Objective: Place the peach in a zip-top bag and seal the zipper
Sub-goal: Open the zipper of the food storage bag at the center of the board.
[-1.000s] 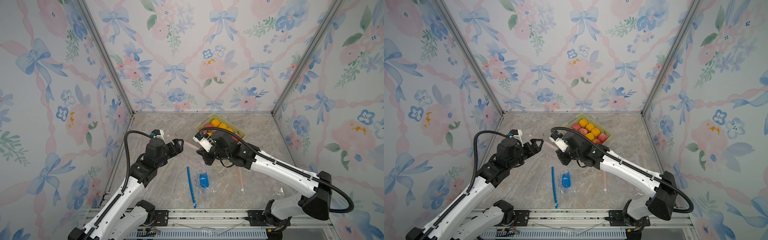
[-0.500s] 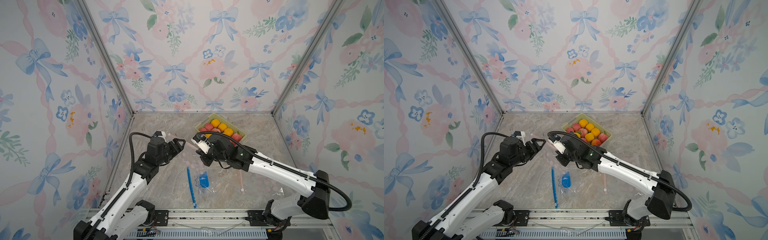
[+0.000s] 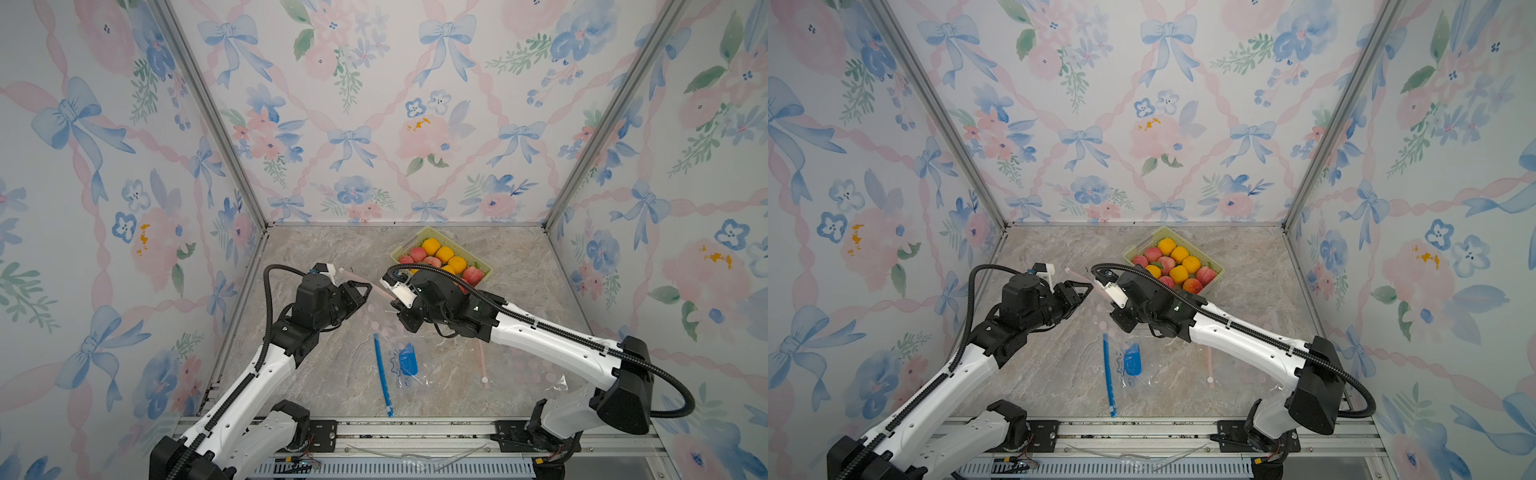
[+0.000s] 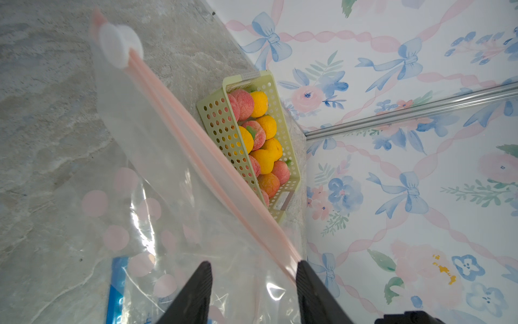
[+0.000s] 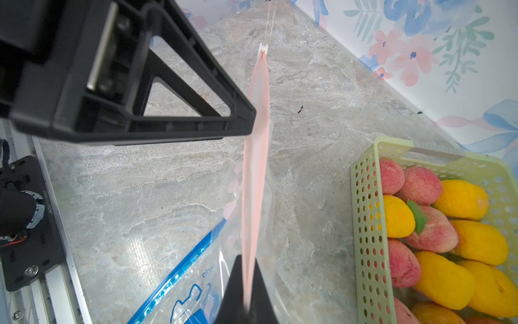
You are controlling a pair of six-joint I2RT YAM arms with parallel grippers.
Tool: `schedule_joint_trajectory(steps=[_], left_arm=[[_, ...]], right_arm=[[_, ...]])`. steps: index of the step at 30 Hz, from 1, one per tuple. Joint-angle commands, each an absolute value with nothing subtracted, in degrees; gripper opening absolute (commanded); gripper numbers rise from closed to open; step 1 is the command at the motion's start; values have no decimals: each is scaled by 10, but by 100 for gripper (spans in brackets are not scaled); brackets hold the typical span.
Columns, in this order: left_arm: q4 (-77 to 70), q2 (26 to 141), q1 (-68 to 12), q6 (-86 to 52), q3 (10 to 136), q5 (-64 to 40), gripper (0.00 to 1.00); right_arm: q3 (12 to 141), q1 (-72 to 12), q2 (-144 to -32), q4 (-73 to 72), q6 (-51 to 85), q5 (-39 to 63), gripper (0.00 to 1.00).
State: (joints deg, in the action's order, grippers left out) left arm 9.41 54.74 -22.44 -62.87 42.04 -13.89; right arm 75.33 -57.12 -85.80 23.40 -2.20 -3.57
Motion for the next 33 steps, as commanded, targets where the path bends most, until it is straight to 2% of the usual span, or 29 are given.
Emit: schedule_joint_trajectory(steps=[1,4,7,12,16,23,27,31,33], left_arm=[[85,547,-219,-633,400,-151,51],[70,554,-219,-642,391,-158,58],[51,560,-219,-653,382,-165,71],[35,568,-219,-659,378,-166,71],[14,571,-219,-677,369,-164,66],[-18,581,-217,-710,359,-158,49],[-40,588,-216,-721,353,-156,29],[-31,590,-214,-684,371,-138,0],[8,592,-214,-634,397,-125,0]], right_arm=[[755,-578,-864,223,-26,-42,0],[754,-578,-863,223,-27,-38,0],[752,-579,-863,223,-28,-35,0],[749,-582,-863,224,-29,-34,0],[751,-586,-862,224,-31,-35,0],[750,-593,-862,219,-34,-28,0],[750,-598,-866,217,-33,-27,0],[748,-598,-868,211,-19,-29,0],[751,-597,-869,210,-9,-30,3]])
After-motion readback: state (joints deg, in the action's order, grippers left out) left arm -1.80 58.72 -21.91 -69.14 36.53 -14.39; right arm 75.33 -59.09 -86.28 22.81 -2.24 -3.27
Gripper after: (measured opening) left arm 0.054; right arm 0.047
